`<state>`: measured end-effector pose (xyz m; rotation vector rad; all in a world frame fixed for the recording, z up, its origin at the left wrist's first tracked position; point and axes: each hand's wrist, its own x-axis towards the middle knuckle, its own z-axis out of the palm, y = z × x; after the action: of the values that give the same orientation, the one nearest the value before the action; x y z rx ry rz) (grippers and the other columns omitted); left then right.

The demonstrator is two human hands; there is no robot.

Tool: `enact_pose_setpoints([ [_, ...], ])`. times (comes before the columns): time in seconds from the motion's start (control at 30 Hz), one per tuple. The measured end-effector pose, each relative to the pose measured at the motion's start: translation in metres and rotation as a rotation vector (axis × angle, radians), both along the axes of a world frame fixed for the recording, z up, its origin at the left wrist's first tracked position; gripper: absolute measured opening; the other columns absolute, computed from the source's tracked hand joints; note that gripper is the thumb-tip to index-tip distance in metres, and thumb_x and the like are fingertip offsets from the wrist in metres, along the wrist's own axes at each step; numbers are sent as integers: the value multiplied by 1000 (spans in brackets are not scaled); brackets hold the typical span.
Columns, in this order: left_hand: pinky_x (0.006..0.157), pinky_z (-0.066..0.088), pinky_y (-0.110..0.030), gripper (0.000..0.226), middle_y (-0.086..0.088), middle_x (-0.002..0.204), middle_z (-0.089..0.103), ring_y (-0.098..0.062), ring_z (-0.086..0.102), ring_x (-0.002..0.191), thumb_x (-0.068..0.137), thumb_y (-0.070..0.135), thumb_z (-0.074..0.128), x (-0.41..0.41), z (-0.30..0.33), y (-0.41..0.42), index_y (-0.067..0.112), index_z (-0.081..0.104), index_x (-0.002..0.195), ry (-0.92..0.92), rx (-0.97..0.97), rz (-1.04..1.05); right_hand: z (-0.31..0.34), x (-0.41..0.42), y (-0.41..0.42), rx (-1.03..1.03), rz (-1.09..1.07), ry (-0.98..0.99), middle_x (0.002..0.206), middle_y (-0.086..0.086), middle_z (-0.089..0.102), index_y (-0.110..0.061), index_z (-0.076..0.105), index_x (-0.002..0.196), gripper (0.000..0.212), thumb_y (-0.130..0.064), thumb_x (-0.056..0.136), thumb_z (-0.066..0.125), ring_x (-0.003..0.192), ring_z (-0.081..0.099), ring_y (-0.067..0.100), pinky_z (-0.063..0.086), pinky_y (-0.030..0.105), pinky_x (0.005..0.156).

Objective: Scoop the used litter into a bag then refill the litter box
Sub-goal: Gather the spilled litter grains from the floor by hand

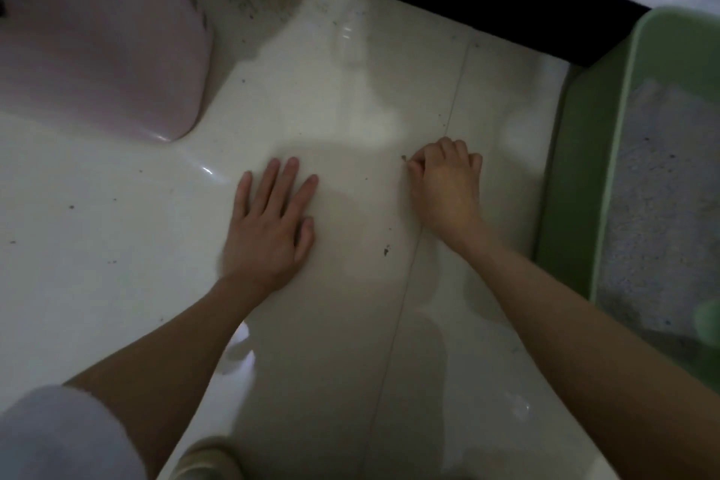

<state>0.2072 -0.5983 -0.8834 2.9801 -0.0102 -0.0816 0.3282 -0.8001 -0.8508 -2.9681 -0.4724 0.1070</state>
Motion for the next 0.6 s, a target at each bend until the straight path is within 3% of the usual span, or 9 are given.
enact_pose_setpoints([
  [0.1,115,12,-49,54,-12,152,28,-28,19,142,91,33,31,0,2,1,17,36,142,14,13,-6,34,0,-11,37,-2,116,110,11,58,-7,61,103,26,-25,97,43,108,47,29,27,36,86],
  [0.23,114,10,-49,55,-11,152,28,-28,20,142,91,35,27,1,8,-1,17,37,142,100,16,-14,79,-14,-18,168,-85,259,108,9,60,-8,63,102,23,-23,96,46,107,51,26,36,38,93],
  [0.3,114,6,-47,61,-10,153,25,-28,18,143,89,42,20,1,17,3,18,36,142,178,-33,-29,103,-21,-15,285,-129,300,101,7,62,-7,64,100,23,-22,96,48,99,55,23,43,38,90],
  [0.4,115,2,-42,80,-6,158,7,-24,3,145,79,57,1,2,48,15,21,19,148,273,-161,-69,142,-30,1,419,-156,323,80,-3,56,-10,63,97,19,-22,96,49,75,51,11,41,25,72],
  [0.43,116,4,-43,81,-6,158,6,-24,3,145,79,57,2,1,63,19,19,18,148,250,-197,-72,154,-31,11,457,-146,313,73,-6,52,-12,61,94,16,-22,96,49,67,48,7,39,19,64],
  [0.5,116,16,-45,73,-13,154,22,-30,21,142,84,50,15,-3,99,24,11,31,144,75,-215,-129,179,-30,34,521,-108,279,66,-9,49,-15,57,86,15,-22,96,49,60,45,1,34,12,52],
  [0.6,105,37,-38,43,-14,135,51,-30,50,123,91,25,39,-9,162,36,6,55,125,-252,-250,-250,218,-26,78,634,-20,196,65,-10,47,-14,55,81,17,-22,95,49,59,43,1,33,16,55],
])
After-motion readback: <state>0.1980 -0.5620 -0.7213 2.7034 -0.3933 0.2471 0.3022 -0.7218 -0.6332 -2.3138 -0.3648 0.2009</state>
